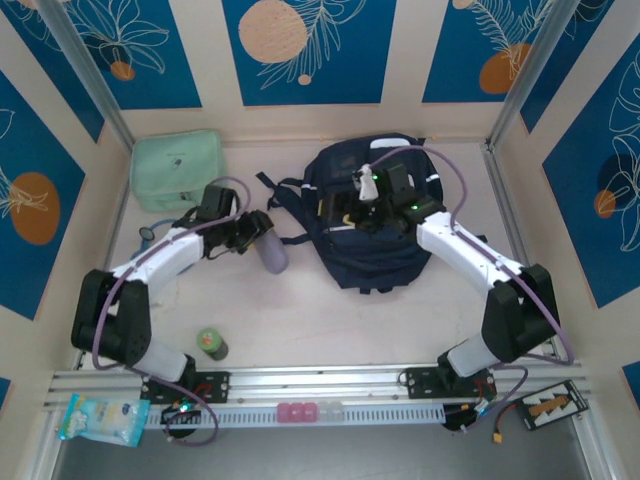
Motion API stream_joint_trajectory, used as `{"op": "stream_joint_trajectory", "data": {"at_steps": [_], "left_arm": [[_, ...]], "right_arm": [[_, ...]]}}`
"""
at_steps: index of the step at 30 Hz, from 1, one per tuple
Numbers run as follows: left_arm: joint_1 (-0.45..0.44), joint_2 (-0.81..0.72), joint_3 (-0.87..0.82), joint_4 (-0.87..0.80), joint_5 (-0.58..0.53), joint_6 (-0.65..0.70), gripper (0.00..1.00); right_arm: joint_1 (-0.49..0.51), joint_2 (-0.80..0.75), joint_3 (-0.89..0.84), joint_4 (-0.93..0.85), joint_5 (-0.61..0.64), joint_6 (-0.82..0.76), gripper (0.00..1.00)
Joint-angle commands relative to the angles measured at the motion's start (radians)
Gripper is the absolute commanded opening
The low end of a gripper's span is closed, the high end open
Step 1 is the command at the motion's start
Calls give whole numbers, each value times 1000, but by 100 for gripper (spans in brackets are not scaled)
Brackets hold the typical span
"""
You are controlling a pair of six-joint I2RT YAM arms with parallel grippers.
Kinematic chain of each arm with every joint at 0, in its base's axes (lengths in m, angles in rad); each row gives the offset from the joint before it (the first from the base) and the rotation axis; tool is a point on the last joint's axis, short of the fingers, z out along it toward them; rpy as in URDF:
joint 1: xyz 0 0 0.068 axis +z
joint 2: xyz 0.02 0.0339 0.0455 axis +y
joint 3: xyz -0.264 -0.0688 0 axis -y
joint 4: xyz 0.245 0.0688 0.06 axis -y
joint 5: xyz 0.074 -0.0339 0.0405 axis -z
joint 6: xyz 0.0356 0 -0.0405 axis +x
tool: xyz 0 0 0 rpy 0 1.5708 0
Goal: Pack books, pencil case, and school supplies into a backpack
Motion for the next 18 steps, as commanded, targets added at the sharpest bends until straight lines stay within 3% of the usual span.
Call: {"op": "stream_joint_trajectory", "data": {"at_steps": [1,7,15,18], "left_arm": [[-34,50,74,131,121,-71,52],[-50,84,110,184,159,-103,52],[-55,87,114,198,201,-104,52],[-54,89,119,201,204,-102,53]], "right_arm": [[62,34,34,65,-171,-53,88],[132,129,84,77,-114,-75,84],[143,214,158,33,-50,-123,75],[143,243,205,-2,-53,-141,64]]}}
